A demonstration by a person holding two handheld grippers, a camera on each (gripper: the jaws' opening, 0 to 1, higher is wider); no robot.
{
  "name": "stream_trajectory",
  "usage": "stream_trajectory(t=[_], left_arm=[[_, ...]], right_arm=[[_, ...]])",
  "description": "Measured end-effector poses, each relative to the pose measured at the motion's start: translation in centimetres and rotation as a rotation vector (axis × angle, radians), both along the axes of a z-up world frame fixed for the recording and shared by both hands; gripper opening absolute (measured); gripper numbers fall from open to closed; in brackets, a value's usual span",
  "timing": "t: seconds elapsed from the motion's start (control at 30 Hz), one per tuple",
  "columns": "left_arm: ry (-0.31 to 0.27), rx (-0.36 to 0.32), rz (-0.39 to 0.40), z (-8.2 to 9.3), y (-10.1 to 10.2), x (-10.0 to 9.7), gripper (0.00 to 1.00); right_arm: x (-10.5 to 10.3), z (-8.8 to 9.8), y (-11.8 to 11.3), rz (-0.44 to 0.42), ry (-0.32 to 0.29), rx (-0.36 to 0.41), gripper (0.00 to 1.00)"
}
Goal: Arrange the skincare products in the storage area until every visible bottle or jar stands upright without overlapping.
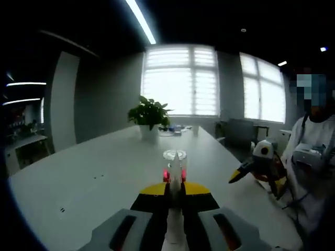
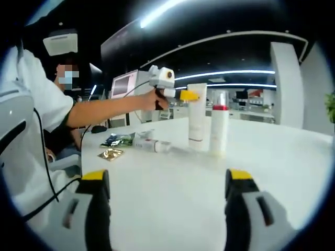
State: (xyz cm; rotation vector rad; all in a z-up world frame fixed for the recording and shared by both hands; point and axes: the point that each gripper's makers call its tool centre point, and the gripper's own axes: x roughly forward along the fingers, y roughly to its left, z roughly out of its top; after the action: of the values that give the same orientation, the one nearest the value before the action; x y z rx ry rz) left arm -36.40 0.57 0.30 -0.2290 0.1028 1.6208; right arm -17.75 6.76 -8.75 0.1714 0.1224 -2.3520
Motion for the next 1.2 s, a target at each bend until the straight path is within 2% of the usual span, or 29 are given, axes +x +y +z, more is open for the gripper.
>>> stream_trajectory(t=[0.43, 1.0, 1.2], left_arm=[[-0.028, 0.012, -0.066, -0.19, 0.26, 0.4, 0.07], [0.007, 0.025, -0.083, -0.1, 0.3, 0.28, 0.09], [0.015, 0.06, -0.079, 0.69, 0.22, 0.33, 0.1]], right_arm=[[0.0, -0.39, 0.11, -0.006, -0.015, -0.009, 0.91], [-0.19, -0.66, -0.11, -0.003, -0.033, -0.02, 0.91], [-0.25, -0.69, -0.29, 0.001, -0.037, -0.026, 0.91]])
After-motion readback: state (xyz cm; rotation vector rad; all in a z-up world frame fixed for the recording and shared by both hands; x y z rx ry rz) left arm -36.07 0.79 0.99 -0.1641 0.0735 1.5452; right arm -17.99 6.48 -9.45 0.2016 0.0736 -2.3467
